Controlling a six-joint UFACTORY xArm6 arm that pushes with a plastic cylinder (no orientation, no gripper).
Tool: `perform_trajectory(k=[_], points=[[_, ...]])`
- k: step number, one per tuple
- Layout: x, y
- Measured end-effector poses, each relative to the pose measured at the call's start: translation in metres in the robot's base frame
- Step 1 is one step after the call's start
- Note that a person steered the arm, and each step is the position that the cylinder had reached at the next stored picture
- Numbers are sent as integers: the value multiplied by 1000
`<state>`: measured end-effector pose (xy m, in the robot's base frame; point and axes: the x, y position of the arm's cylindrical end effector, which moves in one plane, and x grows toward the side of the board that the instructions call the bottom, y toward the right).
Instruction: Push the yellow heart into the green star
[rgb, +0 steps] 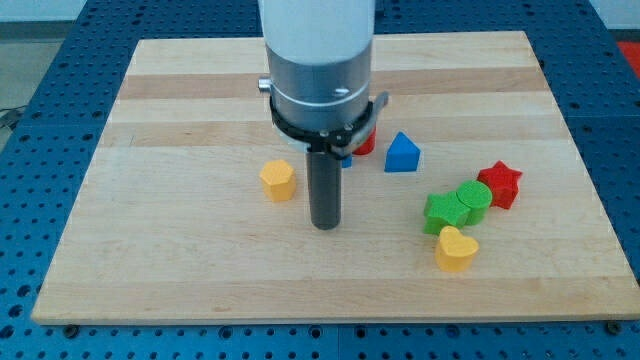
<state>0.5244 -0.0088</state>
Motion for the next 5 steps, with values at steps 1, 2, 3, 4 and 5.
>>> perform_trajectory(k=[1,2,3,4,5], points=[[20,24],[27,80],[30,83],[38,76],[74,69]])
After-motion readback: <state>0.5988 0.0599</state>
